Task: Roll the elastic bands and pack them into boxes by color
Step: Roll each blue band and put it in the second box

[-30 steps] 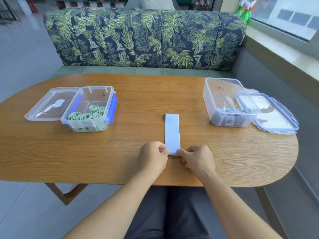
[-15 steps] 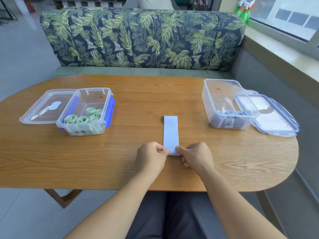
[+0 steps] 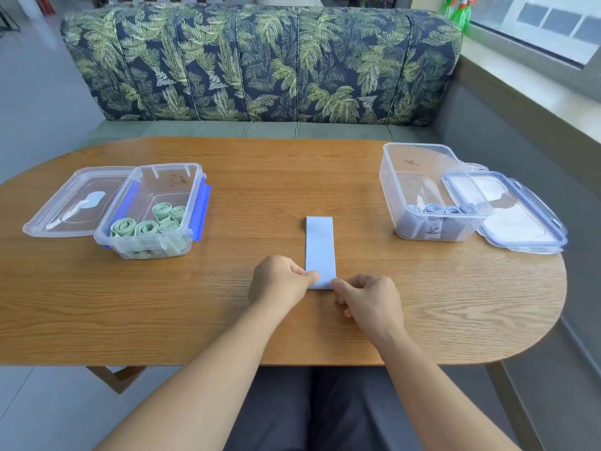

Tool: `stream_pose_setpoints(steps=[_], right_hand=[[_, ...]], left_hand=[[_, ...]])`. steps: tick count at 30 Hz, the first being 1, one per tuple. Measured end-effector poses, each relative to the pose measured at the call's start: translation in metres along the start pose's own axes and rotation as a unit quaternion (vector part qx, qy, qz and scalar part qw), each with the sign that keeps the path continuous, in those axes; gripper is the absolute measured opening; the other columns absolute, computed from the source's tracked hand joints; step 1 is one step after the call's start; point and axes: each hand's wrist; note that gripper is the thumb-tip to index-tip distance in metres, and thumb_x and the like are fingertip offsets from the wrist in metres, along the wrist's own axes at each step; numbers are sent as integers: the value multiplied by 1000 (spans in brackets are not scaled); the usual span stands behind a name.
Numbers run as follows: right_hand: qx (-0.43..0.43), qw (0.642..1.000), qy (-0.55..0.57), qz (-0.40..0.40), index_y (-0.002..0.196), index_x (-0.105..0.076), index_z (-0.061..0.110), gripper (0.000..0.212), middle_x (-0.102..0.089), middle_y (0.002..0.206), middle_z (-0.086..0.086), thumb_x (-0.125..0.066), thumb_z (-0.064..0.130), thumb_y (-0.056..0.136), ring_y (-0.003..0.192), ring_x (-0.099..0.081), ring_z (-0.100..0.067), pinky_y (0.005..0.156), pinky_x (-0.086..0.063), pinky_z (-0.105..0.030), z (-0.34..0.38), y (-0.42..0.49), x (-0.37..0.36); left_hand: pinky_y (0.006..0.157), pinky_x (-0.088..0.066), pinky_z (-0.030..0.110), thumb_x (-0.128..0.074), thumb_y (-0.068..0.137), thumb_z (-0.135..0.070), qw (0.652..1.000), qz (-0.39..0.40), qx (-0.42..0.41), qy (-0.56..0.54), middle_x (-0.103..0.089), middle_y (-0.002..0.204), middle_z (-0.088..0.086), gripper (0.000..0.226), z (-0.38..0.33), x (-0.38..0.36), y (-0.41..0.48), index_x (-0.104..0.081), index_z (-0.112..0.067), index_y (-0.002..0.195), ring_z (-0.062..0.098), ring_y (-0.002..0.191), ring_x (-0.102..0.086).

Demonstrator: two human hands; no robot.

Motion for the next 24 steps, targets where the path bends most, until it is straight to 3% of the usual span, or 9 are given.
stream_pose_setpoints(steps=[9,15,20,24], right_hand=[[-17,999,-43,3,67,-67,21,26,-72,70,3,-68,42,82,72,-70,-19,74,-59,-39,8,8,-2],[-26,998,-45,22,66,-70,11,28,-70,57,3,-69,36,78,67,-71,-21,73,-60,-41,14,14,3],[-40,998,-34,27,68,-70,11,29,-72,60,1,-72,38,78,69,-72,-21,76,-60,-42,17,22,3],[-43,998,-27,25,68,-71,9,30,-71,59,0,-72,38,77,67,-72,-22,76,-60,-43,21,27,3]], left_hand=[[71,-55,30,-74,76,-42,1000,13,-2,-2,-71,69,-2,25,1,0,9,-70,-18,71,17,69,-67],[72,-58,33,-65,88,-33,998,-18,-21,-51,-71,69,-3,19,12,1,1,-66,-23,72,17,73,-70],[77,-59,34,-60,91,-14,992,-28,-27,-117,-72,78,-3,13,21,-1,-8,-70,-20,86,11,77,-69],[80,-58,31,-67,87,-15,991,-34,-41,-119,-70,88,-6,17,24,-7,-11,-71,-17,104,10,83,-68]])
Point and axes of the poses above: each hand's wrist, its own y-axis towards the middle knuckle, its own x-axis out of the back of the hand, z = x × y
